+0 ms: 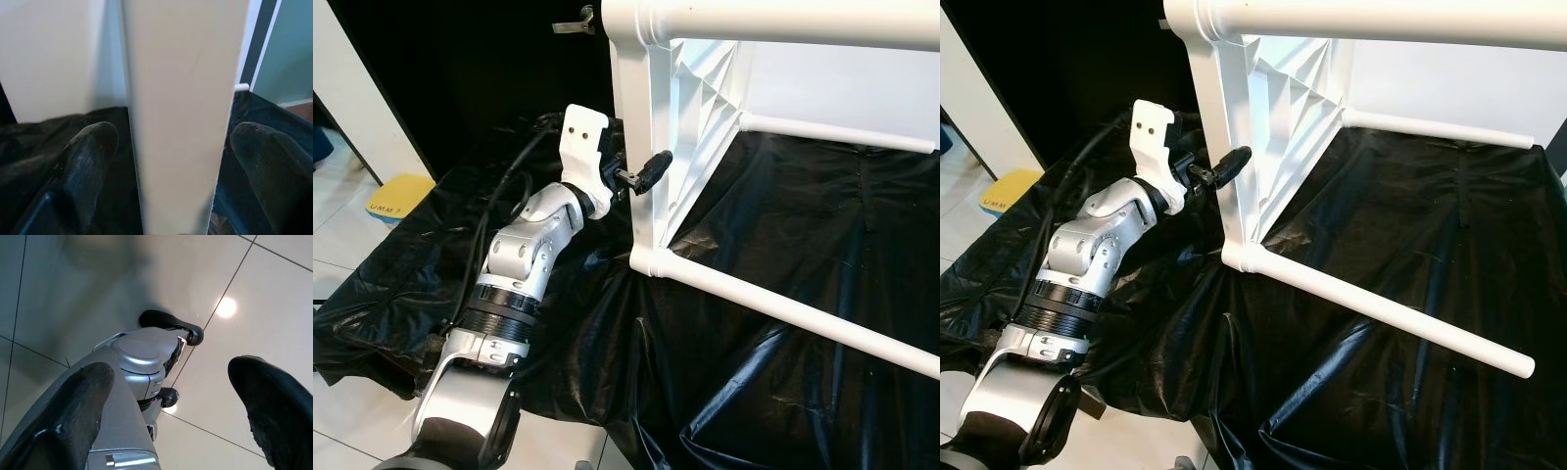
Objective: Building children table
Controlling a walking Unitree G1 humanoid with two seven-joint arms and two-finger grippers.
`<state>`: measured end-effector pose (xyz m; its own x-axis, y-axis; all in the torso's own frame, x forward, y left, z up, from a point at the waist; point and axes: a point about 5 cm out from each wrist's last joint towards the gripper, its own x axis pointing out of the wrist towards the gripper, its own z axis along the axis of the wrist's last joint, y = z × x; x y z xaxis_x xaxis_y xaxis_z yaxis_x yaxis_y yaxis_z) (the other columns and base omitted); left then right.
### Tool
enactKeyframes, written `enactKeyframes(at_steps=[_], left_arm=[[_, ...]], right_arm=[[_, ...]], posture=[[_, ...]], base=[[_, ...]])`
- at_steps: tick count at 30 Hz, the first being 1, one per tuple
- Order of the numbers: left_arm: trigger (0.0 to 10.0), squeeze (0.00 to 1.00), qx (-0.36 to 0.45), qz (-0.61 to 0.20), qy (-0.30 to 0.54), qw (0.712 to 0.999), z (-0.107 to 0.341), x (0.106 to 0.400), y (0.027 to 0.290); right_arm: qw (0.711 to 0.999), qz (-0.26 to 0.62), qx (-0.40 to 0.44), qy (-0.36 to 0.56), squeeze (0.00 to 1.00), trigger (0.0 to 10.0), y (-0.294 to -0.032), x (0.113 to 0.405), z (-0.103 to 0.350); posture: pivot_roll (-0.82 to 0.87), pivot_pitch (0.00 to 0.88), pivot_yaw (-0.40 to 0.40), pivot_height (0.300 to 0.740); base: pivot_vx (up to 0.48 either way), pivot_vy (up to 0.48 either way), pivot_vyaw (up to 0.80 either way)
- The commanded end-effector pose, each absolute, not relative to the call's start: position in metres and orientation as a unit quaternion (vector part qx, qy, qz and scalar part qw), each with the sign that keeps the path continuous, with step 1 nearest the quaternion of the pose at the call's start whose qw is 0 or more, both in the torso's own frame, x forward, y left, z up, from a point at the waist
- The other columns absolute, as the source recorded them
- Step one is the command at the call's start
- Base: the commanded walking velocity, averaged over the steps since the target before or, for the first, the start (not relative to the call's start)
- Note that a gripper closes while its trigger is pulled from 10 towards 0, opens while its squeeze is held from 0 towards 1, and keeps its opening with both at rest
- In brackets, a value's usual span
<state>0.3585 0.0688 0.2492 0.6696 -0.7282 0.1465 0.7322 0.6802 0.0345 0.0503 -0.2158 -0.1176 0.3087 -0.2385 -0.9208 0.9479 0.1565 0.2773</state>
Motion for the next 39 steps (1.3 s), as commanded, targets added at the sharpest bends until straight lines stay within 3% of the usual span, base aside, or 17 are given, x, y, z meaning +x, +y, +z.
enactKeyframes(at_steps=[1, 16, 30, 37, 38, 39], left_arm=[[10.0, 0.00, -0.003, -0.415, -0.078, 0.907, 0.251, 0.359, 0.066], [10.0, 0.00, -0.036, -0.297, -0.069, 0.952, 0.251, 0.392, 0.065], [10.0, 0.00, -0.078, -0.223, -0.076, 0.969, 0.258, 0.407, 0.066], [10.0, 0.00, -0.094, -0.229, -0.086, 0.965, 0.260, 0.407, 0.065], [2.7, 0.00, -0.096, -0.234, -0.089, 0.963, 0.260, 0.406, 0.065], [0.0, 0.00, -0.101, -0.239, -0.092, 0.961, 0.260, 0.405, 0.066]], right_arm=[[0.859, -0.009, -0.021, 0.511, 0.00, 10.0, -0.188, 0.134, -0.103], [0.861, -0.008, -0.023, 0.508, 0.00, 10.0, -0.188, 0.136, -0.102], [0.862, -0.010, -0.021, 0.506, 0.00, 10.0, -0.187, 0.137, -0.102], [0.862, -0.010, -0.021, 0.506, 0.00, 10.0, -0.186, 0.137, -0.102], [0.862, -0.009, -0.021, 0.506, 0.00, 10.0, -0.186, 0.138, -0.102], [0.862, -0.009, -0.020, 0.506, 0.00, 10.0, -0.185, 0.138, -0.102]], posture=[[0.02, 0.028, 0.049, 0.740], [0.02, 0.030, 0.054, 0.740], [0.02, 0.032, 0.064, 0.740], [0.02, 0.030, 0.066, 0.740], [0.02, 0.028, 0.067, 0.740], [0.02, 0.028, 0.068, 0.740]], base=[[0.000, 0.000, 0.00], [0.000, 0.000, 0.00], [0.000, 0.000, 0.00], [0.000, 0.000, 0.00], [0.000, 0.000, 0.00], [0.000, 0.000, 0.00]])
